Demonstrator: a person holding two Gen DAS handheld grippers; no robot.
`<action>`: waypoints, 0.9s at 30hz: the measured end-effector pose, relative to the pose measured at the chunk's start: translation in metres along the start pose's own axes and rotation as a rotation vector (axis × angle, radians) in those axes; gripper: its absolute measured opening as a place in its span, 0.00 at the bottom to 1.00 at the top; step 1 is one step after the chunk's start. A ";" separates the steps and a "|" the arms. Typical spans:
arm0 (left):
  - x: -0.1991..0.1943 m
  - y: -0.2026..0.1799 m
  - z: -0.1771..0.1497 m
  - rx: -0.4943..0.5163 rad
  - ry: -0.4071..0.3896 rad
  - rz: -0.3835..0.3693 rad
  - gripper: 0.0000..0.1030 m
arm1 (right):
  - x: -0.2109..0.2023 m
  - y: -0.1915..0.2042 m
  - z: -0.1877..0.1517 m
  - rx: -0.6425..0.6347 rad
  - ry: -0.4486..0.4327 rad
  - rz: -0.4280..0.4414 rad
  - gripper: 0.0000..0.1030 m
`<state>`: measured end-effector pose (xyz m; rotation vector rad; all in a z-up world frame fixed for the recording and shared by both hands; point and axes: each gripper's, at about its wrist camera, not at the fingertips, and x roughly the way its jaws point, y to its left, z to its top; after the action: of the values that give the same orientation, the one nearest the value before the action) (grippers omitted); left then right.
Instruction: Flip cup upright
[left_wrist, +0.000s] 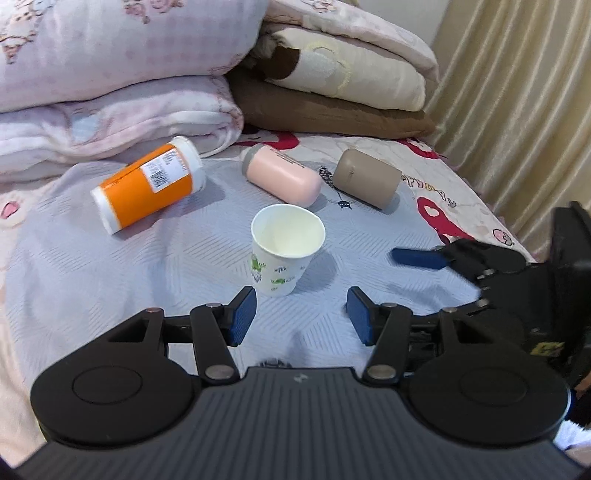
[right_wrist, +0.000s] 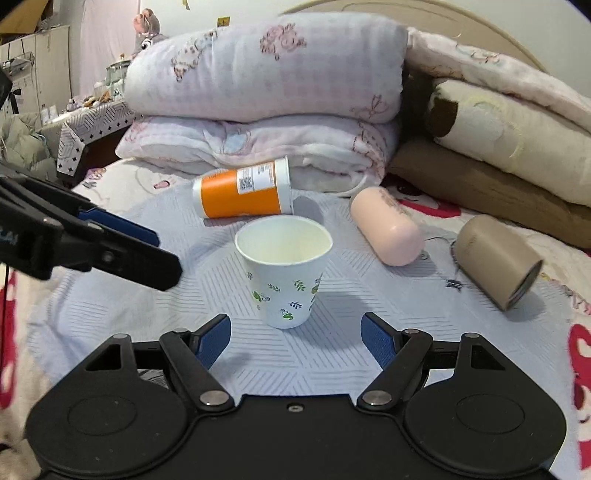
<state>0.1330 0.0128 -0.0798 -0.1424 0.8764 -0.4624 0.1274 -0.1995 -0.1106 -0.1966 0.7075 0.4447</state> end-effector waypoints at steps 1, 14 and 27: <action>-0.005 0.000 0.001 -0.018 0.012 0.013 0.53 | -0.010 -0.001 0.004 -0.001 -0.004 -0.010 0.79; -0.099 -0.022 0.023 -0.100 0.011 0.204 0.70 | -0.117 -0.009 0.040 0.084 -0.041 -0.135 0.82; -0.137 -0.046 0.017 -0.116 0.072 0.314 0.95 | -0.175 -0.006 0.054 0.201 0.003 -0.294 0.94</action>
<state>0.0560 0.0315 0.0422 -0.0926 0.9768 -0.1236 0.0442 -0.2445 0.0463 -0.1089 0.7083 0.0919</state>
